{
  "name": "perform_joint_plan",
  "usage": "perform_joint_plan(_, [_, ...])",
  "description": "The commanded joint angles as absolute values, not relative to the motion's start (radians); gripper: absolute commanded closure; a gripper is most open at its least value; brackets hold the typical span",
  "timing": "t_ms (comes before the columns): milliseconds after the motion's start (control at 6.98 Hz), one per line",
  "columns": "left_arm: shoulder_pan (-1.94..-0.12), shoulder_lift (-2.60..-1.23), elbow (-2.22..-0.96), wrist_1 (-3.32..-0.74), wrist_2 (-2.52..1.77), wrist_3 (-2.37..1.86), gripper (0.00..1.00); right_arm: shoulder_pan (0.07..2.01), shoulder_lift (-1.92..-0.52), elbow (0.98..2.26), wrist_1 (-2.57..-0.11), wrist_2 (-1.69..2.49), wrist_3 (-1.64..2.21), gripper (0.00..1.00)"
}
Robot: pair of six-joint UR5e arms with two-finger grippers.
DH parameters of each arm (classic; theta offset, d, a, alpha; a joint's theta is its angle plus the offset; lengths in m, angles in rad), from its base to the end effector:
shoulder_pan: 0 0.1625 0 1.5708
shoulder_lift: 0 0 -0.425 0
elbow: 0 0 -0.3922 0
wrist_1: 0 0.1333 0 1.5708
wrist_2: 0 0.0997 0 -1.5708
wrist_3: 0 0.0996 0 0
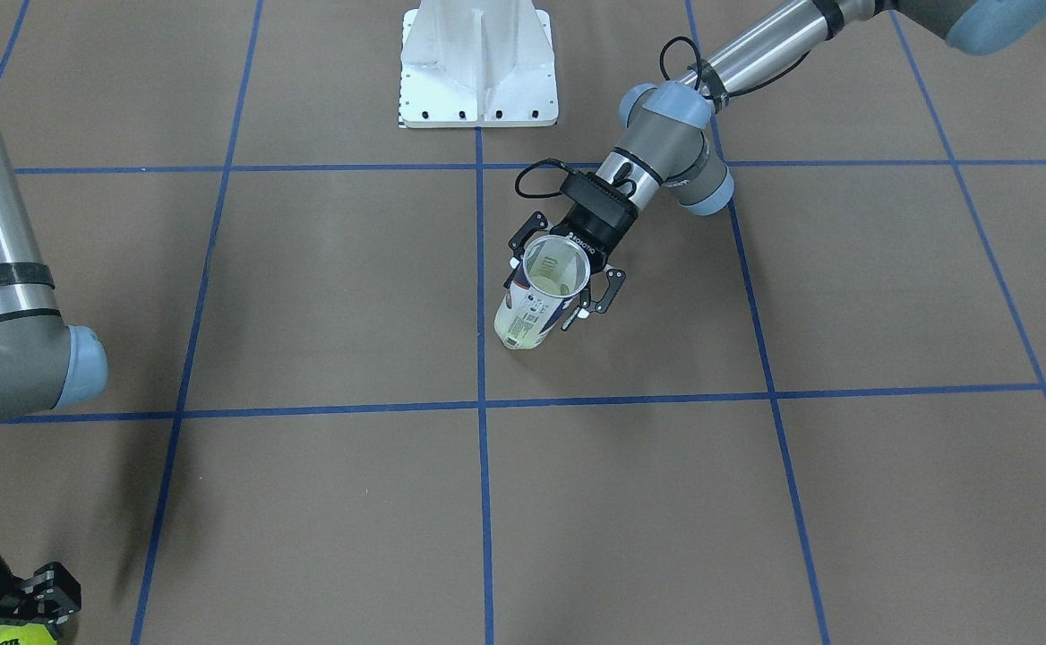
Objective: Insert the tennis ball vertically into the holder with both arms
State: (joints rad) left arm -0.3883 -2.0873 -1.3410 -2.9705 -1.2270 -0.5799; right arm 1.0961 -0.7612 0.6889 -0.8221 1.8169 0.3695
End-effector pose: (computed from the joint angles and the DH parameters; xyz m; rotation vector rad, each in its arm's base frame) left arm 0.5548 -0.4073 0.3113 1.2560 1.1191 0.1638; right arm -0.2856 -0.7944 0.4969 0.5175 -0.4921 -0.1839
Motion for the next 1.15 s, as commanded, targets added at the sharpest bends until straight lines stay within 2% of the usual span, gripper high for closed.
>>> perform_joint_plan(0, [-0.388, -2.083, -1.345, -2.97, -1.227, -0.58, 0.01, 1.072, -0.758, 0.609, -0.733, 1.772, 0.371, 0.01])
perform_joint_plan(573, [-0.394, -2.08, -1.347, -2.971, -1.229, -0.581, 0.01, 1.072, -0.746, 0.585, -0.735, 1.761, 0.371, 0.03])
perform_joint_plan(717, [-0.394, -2.077, -1.347, -2.971, -1.229, -0.581, 0.01, 1.072, -0.744, 0.584, -0.735, 1.759, 0.371, 0.22])
perform_joint_plan(860, [-0.394, -2.077, -1.347, -2.971, -1.227, -0.58, 0.01, 1.072, -0.744, 0.583, -0.735, 1.761, 0.371, 0.74])
perform_joint_plan(1003, [-0.394, -2.077, -1.347, -2.971, -1.227, -0.581, 0.01, 1.072, -0.742, 0.584, -0.735, 1.761, 0.371, 1.0])
